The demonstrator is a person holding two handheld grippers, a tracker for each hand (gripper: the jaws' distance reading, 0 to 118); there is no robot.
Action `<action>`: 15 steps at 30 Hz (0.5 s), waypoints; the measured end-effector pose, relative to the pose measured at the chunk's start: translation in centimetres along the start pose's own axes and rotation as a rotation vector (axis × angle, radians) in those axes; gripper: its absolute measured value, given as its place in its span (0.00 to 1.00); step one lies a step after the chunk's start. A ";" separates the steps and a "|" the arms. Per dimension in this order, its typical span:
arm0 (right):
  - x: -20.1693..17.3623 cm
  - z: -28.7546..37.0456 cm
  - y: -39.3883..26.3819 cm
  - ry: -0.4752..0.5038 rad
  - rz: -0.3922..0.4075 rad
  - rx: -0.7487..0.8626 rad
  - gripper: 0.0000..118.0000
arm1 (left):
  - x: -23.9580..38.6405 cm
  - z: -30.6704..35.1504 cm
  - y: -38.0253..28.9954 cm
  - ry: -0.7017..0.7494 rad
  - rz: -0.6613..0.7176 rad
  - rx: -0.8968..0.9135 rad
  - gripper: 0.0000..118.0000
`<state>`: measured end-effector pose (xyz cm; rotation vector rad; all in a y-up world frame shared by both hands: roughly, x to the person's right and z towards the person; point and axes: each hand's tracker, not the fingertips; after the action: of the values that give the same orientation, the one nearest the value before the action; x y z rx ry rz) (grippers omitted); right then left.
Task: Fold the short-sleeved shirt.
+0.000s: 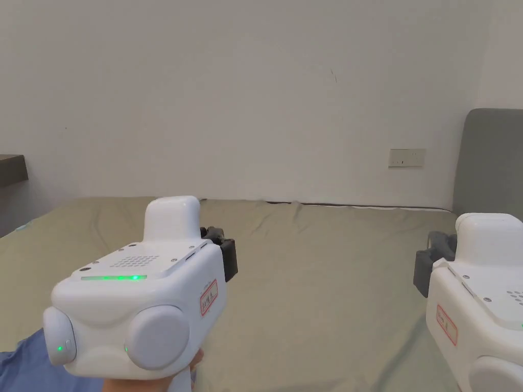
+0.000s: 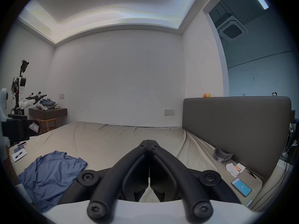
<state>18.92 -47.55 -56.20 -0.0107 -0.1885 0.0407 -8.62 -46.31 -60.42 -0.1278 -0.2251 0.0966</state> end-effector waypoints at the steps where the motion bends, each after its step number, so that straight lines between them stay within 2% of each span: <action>1: -0.2 0.0 0.0 0.006 -0.001 0.006 0.02 | -0.3 0.2 -0.2 0.004 0.002 -0.004 0.00; 6: -2.7 0.0 0.4 0.046 0.021 0.031 0.02 | -3.0 2.1 -0.5 0.059 0.021 0.003 0.00; 15: -13.5 -0.2 1.0 0.324 0.036 0.068 0.02 | -10.4 9.3 0.1 0.322 0.005 0.045 0.00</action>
<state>5.64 -47.10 -58.97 0.0472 0.1371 0.0807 -20.84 -46.28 -53.67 -0.0977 0.0988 0.0849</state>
